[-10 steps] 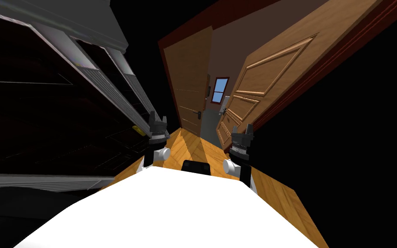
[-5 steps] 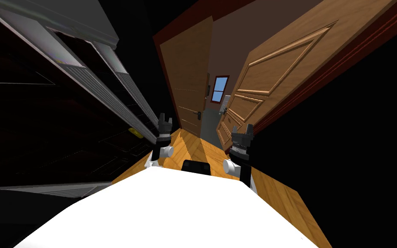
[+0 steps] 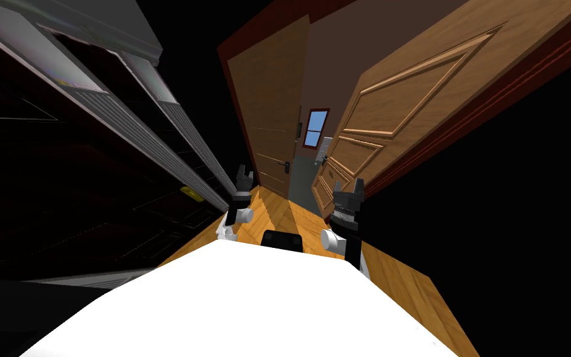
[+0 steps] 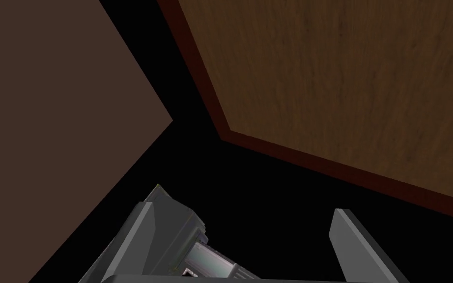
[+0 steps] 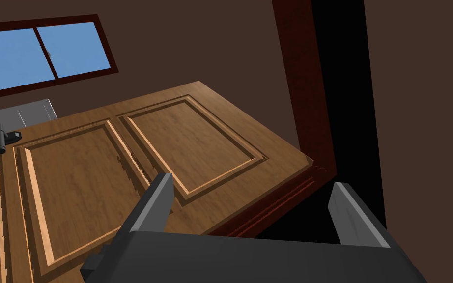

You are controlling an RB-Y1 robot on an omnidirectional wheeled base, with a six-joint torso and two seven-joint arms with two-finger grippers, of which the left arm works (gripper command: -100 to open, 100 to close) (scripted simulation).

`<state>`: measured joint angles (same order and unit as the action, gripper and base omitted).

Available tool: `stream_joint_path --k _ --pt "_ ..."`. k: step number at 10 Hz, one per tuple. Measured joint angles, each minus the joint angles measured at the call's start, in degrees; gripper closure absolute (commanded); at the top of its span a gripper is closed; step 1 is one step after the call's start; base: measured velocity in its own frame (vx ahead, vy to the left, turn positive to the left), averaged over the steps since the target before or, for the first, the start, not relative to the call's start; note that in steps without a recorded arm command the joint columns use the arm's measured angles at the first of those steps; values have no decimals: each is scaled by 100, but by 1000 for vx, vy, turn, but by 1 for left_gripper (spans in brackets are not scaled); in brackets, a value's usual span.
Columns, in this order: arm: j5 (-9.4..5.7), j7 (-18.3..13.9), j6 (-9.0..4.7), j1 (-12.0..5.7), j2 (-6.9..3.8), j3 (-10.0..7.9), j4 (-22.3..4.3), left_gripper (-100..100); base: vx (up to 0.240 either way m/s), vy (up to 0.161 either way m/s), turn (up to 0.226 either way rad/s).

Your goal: Push the door open

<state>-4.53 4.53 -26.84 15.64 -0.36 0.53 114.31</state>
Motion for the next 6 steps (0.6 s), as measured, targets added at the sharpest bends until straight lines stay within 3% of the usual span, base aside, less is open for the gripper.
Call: stream_joint_path --k 6 --pt "52 -95 -51 -546 -67 88 -991 -100 61 42 -26"
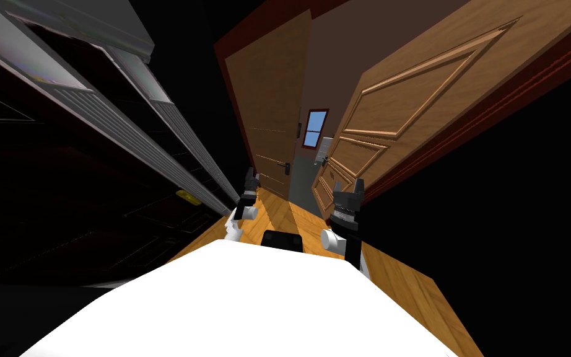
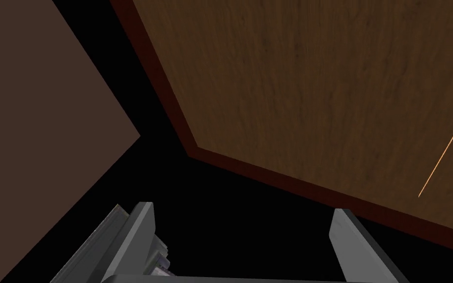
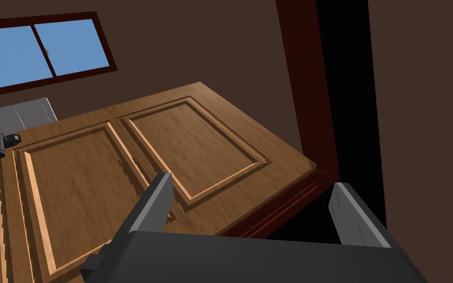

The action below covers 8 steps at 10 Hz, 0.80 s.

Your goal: Push the door open

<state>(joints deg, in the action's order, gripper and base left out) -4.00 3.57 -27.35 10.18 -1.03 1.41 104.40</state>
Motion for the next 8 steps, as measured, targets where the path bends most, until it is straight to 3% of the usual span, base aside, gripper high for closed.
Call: stream_joint_path --k 2,8 --pt "10 -50 84 -151 -40 34 -224 -100 55 43 -14" --pt "70 -117 64 -597 -49 143 -1038 -100 47 37 -21"
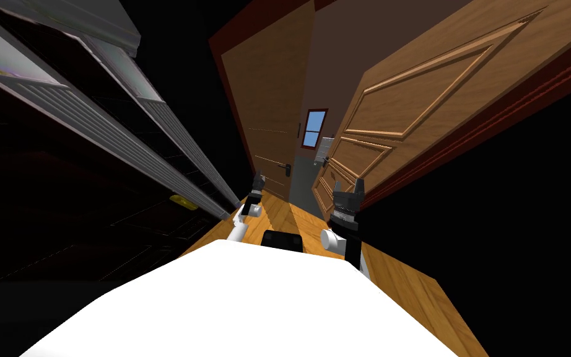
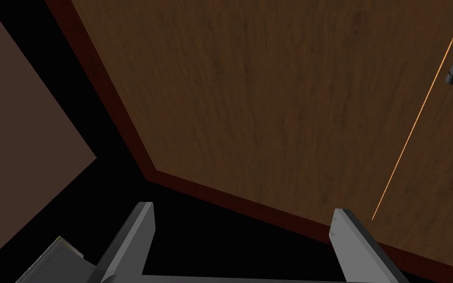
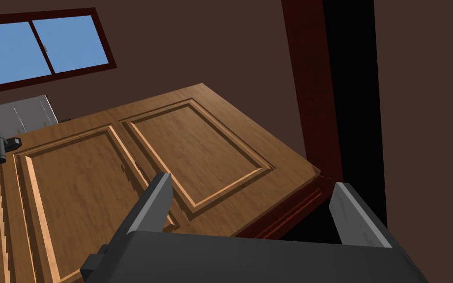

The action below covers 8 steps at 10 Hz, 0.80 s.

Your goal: Push the door open

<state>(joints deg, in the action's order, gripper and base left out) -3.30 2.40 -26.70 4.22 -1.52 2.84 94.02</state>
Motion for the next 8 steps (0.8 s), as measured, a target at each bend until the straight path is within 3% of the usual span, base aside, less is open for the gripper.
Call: stream_joint_path --k 1,8 --pt "3 -27 9 -138 -15 3 -187 -100 45 33 -16" --pt "54 -140 64 -646 -32 106 -1098 -100 47 39 -20"
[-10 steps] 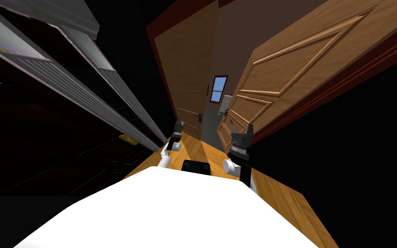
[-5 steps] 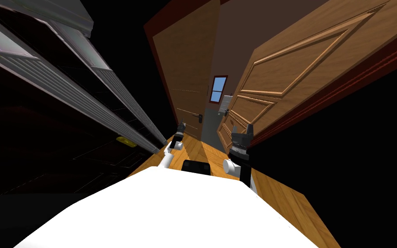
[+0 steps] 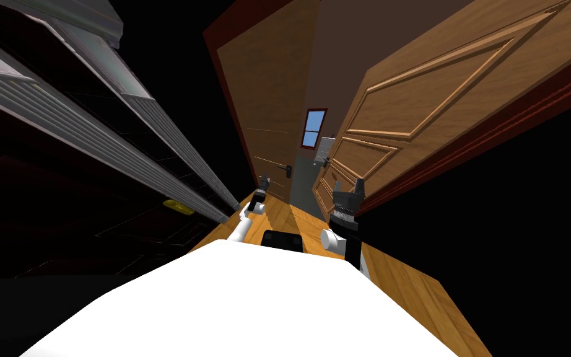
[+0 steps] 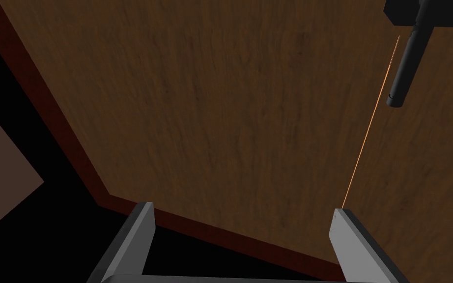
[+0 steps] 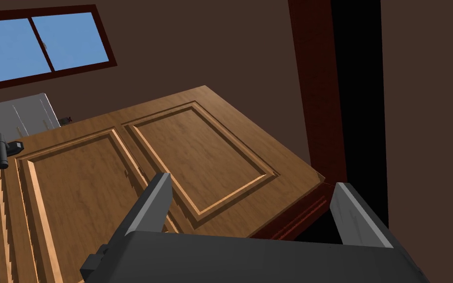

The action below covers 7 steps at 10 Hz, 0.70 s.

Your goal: Push the door open

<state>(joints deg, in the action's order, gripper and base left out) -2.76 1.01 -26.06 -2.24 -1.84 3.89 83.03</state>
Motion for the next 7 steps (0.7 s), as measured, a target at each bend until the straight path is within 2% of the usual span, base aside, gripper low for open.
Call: stream_joint_path --k 2,4,5,7 --pt "19 -21 -12 -170 16 31 -294 -100 43 43 -24" --pt "38 -66 -17 -437 15 68 -694 -100 64 52 -30" --pt "50 -78 -27 -485 33 88 -835 -100 65 53 -21" --pt "72 -130 -25 -702 33 141 -1218 -100 61 49 -29"
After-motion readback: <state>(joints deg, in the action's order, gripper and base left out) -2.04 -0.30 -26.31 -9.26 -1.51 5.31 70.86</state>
